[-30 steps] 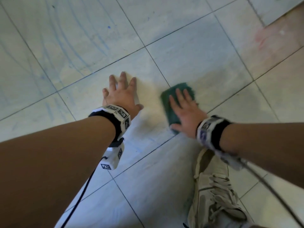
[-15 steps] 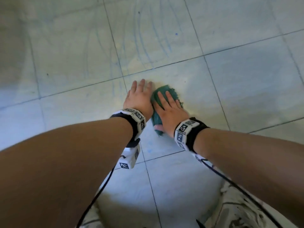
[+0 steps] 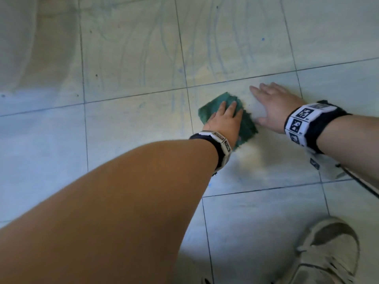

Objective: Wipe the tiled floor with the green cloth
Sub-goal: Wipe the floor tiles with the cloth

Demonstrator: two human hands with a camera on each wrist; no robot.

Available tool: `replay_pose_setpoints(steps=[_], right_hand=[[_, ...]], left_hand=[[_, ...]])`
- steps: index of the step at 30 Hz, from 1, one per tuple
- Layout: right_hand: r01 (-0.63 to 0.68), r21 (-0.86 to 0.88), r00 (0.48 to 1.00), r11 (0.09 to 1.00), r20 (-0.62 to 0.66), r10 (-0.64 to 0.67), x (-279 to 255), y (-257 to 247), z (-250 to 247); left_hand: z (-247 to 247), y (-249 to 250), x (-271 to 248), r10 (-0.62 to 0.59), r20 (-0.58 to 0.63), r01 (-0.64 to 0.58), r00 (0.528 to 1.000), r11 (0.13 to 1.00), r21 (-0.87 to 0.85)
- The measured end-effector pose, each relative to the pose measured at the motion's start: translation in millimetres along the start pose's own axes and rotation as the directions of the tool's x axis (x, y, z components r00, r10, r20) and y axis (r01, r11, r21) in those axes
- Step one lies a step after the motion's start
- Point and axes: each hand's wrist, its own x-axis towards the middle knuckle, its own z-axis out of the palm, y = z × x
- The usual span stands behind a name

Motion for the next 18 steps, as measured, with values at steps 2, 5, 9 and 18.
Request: replay_pose_setpoints(steps=[2,5,9,18], right_hand=[[-0.054,0.029,0.998,0.998,0.014,0.054,-2,-2,5],[-0.096,0.062,0.995,0.993,0.021,0.095,-1,-15,12],[0.024,-0.02,0.997,1.0,0.067,-0.023,0,-52,9],[0.0,0.015,0.994,1.0,0.11,-0.001,14,-102,22]], left_hand=[[4,-1,4,-0.007,0.028,0.007,1.0,1.0,0.027],[5,-17,3,-0.008,0.04,0.008,0.999,1.0,-0.003],[-11,-87,-10,-0.156,-0.042,0.15,0.987,0.982,-0.115],[-7,-179,-64,-0.432,-0.063,0.421,0.9,0.897,-0.138]])
